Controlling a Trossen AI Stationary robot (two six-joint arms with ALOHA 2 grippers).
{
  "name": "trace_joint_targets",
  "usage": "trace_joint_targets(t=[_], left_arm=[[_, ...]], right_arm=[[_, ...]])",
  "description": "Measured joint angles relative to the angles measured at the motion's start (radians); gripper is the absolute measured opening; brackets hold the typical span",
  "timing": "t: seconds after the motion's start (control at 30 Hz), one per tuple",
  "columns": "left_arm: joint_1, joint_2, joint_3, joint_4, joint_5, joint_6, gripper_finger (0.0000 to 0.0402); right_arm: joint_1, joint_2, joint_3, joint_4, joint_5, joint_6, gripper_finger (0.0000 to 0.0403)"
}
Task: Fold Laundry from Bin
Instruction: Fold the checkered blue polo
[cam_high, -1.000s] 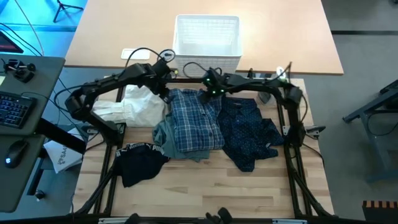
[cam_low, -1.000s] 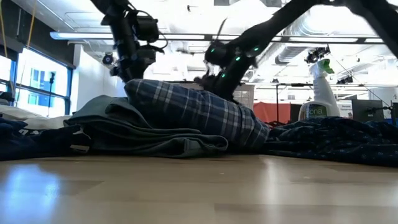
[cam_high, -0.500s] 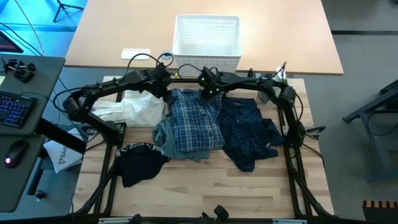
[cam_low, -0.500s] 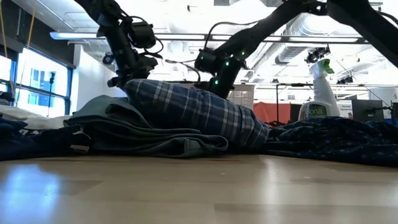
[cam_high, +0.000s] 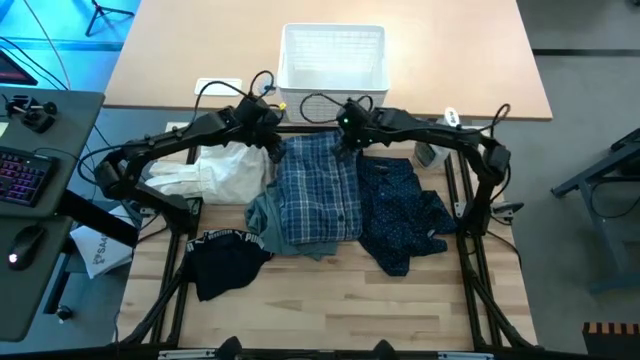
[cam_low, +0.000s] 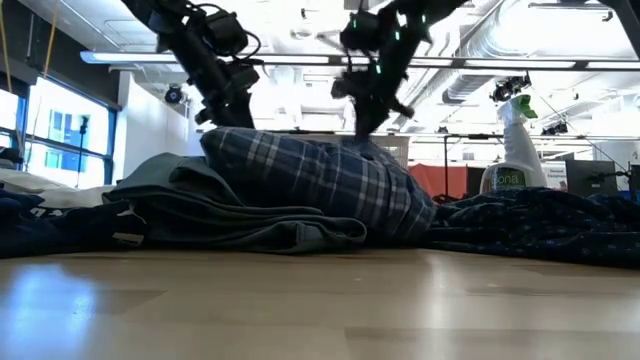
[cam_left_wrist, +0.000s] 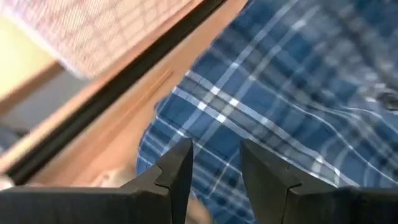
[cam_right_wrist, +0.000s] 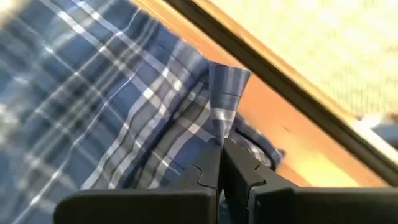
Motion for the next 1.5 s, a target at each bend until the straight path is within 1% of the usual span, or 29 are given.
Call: trace_joint_targets(t=[0.07,0.2,0.3,0.4,0.5,0.57,0.63,0.73,0.8,0.9,0.97,1.0,1.07,1.2,1.3,1.4,1.5], left_arm=[[-0.001,0.009,0.001,0.029,0.023,0.027,0.0121],[-0.006,0.045,0.002,0.05,0.032,0.035,0.0121],[-0.016,0.075,0.002,0.058,0.043,0.036,0.0121],[-0.031,0.111,0.001,0.055,0.058,0.047,0.0121],[-0.039,0.128,0.001,0.056,0.058,0.049,0.0121],[-0.046,0.118,0.001,0.056,0.064,0.019,0.0118],[-0.051,0.096,0.001,0.056,0.083,-0.003,0.0113],[-0.061,0.079,0.002,0.058,0.088,-0.016,0.0103],[-0.063,0.085,0.002,0.056,0.089,-0.014,0.0095],[-0.064,0.119,0.002,0.073,0.087,0.002,0.0083],[-0.064,0.156,0.002,0.071,0.084,0.028,0.0076],[-0.064,0.177,0.002,0.068,0.084,0.043,0.0073],[-0.061,0.222,0.002,0.047,0.084,0.073,0.0067],[-0.058,0.319,0.002,0.012,0.083,0.153,0.0056],[-0.058,0.372,0.001,0.008,0.06,0.215,0.0048],[-0.06,0.373,0.001,-0.003,-0.047,0.285,0.0039],[-0.057,0.324,0.008,-0.044,-0.128,0.342,0.0027]], right_arm=[[-0.017,0.001,-0.084,0.09,-0.001,0.022,0.0001],[-0.039,0.001,-0.249,0.361,-0.023,0.072,0.0001],[-0.043,0.001,-0.326,0.488,-0.029,0.074,0.0001],[-0.054,0.001,-0.347,0.472,-0.032,0.064,0.0001],[-0.075,0.001,-0.33,0.348,-0.034,0.068,0.001],[-0.085,0.001,-0.284,0.263,-0.037,0.06,0.0032],[-0.093,-0.001,-0.222,0.192,-0.058,0.046,0.0062],[-0.095,-0.001,-0.137,0.135,-0.083,0.044,0.0113],[-0.092,-0.002,-0.103,0.155,-0.133,0.034,0.0141],[-0.078,-0.004,-0.117,0.28,-0.306,-0.014,0.0164],[-0.06,0.001,-0.178,0.403,-0.435,-0.014,0.0165],[-0.05,0.006,-0.213,0.457,-0.478,0.002,0.0162],[-0.022,0.022,-0.301,0.575,-0.515,0.039,0.0151],[0.04,0.062,-0.48,0.818,-0.526,0.08,0.0123],[0.076,0.104,-0.567,0.955,-0.496,0.117,0.0107],[0.089,0.111,-0.582,0.981,-0.481,0.154,0.0095],[0.09,0.087,-0.552,0.929,-0.502,0.163,0.0085]])
